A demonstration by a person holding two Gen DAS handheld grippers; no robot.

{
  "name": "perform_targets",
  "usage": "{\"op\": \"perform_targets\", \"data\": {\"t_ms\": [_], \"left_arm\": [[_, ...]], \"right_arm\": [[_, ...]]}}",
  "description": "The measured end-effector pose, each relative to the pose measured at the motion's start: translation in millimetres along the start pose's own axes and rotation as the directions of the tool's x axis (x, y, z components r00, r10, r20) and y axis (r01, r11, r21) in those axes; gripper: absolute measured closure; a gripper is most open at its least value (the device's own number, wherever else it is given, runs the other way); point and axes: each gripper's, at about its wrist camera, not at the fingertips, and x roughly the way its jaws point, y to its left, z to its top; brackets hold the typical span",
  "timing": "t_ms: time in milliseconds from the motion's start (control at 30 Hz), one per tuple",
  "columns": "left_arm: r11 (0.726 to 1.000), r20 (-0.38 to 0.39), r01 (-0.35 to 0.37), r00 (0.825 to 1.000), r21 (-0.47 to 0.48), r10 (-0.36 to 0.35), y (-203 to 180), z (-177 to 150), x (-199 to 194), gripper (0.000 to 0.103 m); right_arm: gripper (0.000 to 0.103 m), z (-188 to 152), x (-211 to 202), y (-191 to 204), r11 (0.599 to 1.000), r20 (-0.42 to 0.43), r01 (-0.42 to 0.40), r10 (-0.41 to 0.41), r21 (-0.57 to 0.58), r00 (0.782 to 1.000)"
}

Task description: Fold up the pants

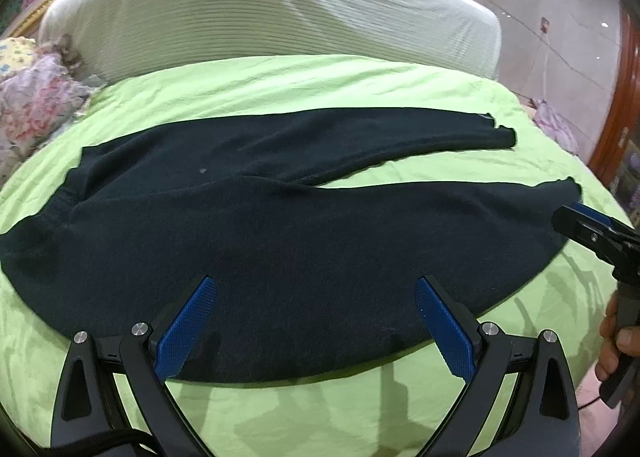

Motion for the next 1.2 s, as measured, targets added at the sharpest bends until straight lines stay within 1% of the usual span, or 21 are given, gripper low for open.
{"op": "perform_targets", "data": {"t_ms": [67, 133, 167, 267, 433, 600, 767, 833, 867, 933, 1033, 1100, 1200], "left_arm": [[0.999, -0.006, 0.045, 0.999, -0.014, -0.045, 3.1, 2.8, 0.8, 0.003], [0.996, -0.034, 0.075, 0.996, -0.038, -0.076, 7.6, 7.3, 4.8, 0.003], [0.996, -0.048, 0.08, 0.995, -0.041, -0.082, 8.5, 9.3, 7.2, 0.003], [0.998, -0.083, 0.057, 0.995, -0.016, -0.058, 8.2, 16.5, 15.5, 0.003], [0.996, -0.094, 0.084, 0.992, 0.024, -0.082, 5.4, 35.7, 23.6, 0.003], [0.989, -0.103, 0.122, 0.988, 0.087, -0.113, 0.9, 72.3, 40.6, 0.003], [0.98, -0.116, 0.157, 0.983, 0.123, -0.143, 6.1, 111.9, 63.0, 0.003], [0.975, -0.13, 0.169, 0.98, 0.145, -0.15, 7.5, 130.8, 76.7, 0.003], [0.972, -0.129, 0.171, 0.98, 0.16, -0.151, 7.4, 138.9, 82.7, 0.003], [0.961, -0.154, 0.185, 0.976, 0.204, -0.155, 6.3, 157.9, 99.2, 0.003], [0.943, -0.179, 0.213, 0.969, 0.256, -0.17, 2.3, 181.2, 122.7, 0.003], [0.933, -0.201, 0.224, 0.965, 0.281, -0.171, 1.7, 191.8, 138.1, 0.003], [0.914, -0.252, 0.255, 0.951, 0.316, -0.178, -2.0, 207.5, 168.3, 0.003]], "right_arm": [[0.0, 4.4, -0.2, -3.7, 1.0, 0.004, 0.006, -0.006, 0.005, 1.0], [0.0, 9.4, -0.2, -8.6, 1.0, 0.007, 0.005, -0.005, 0.015, 1.0], [0.0, 12.3, 0.3, -11.4, 1.0, 0.006, 0.004, -0.005, 0.023, 1.0], [0.0, 21.9, 3.1, -20.7, 0.999, 0.002, 0.01, -0.01, 0.039, 1.0], [0.0, 41.6, 10.4, -35.2, 0.999, -0.014, 0.016, -0.016, 0.048, 1.0], [0.0, 70.6, 24.7, -56.1, 0.998, -0.045, 0.005, -0.002, 0.064, 0.999], [0.0, 99.1, 41.8, -78.1, 0.996, -0.074, -0.011, 0.018, 0.092, 0.997], [0.0, 111.7, 54.0, -90.0, 0.993, -0.109, -0.023, 0.036, 0.12, 0.993], [0.0, 117.1, 61.2, -95.4, 0.991, -0.134, -0.022, 0.039, 0.129, 0.99], [0.0, 127.2, 76.7, -105.5, 0.989, -0.192, -0.016, 0.044, 0.145, 0.98], [0.0, 141.0, 90.3, -119.0, 0.986, -0.211, -0.024, 0.06, 0.167, 0.976], [0.0, 149.2, 97.3, -124.8, 0.986, -0.222, -0.018, 0.055, 0.163, 0.973], [0.0, 164.7, 113.7, -134.0, 0.99, -0.245, -0.004, 0.038, 0.138, 0.969]]}}
